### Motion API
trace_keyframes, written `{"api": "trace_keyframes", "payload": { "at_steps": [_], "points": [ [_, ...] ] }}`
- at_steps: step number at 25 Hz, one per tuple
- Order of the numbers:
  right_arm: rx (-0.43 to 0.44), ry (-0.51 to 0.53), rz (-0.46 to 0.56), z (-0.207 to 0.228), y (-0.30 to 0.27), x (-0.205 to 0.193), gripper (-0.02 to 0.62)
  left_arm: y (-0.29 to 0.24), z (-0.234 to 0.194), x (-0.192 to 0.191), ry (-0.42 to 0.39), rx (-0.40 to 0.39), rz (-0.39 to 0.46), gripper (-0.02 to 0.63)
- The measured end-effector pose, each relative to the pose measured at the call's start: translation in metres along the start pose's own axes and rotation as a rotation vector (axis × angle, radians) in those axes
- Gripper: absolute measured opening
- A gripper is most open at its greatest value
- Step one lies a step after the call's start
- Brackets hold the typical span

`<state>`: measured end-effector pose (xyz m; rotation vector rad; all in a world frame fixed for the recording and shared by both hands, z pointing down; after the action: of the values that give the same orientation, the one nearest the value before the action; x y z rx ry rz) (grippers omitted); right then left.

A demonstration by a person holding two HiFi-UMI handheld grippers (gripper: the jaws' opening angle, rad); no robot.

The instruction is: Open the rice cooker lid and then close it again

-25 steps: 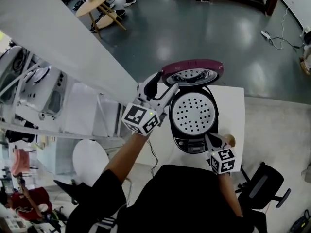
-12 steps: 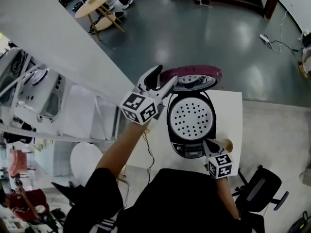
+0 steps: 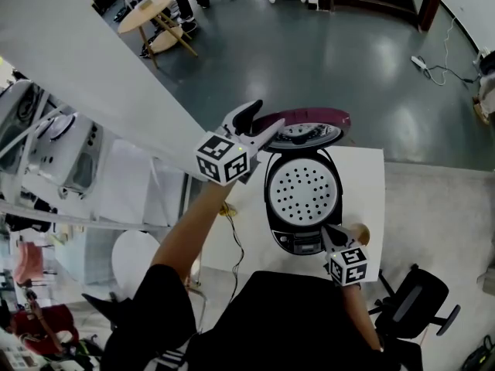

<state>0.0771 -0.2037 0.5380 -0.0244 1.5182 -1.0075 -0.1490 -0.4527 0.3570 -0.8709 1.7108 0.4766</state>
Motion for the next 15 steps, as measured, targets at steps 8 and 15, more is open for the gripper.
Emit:
{"api": "trace_keyframes", "payload": {
  "at_steps": [8,15],
  "points": [
    [-0.003,-0.004,-0.003,-0.0021,0.0028,-0.0043,0.0,-0.0076,-0.0015,-0.0038,-0.074,0.025,-0.069,0.273],
    [-0.001,-0.002,0.015,-0.0049,0.007,-0.0041,0.0,-0.0085,-0.0012,-0.0037,-0.1,-0.01,-0.13,0.267]
  ]
}}
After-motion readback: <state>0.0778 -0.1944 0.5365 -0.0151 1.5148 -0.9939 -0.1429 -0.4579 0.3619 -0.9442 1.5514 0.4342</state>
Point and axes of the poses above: the fingertips, and each gripper's own axes: y backward along the fingers, z to its right, x out of its top, the point moved 7 cm from there along y, backward along the fingers, and after that the axes turned 11 degrees about y, right-handed, at the moved point
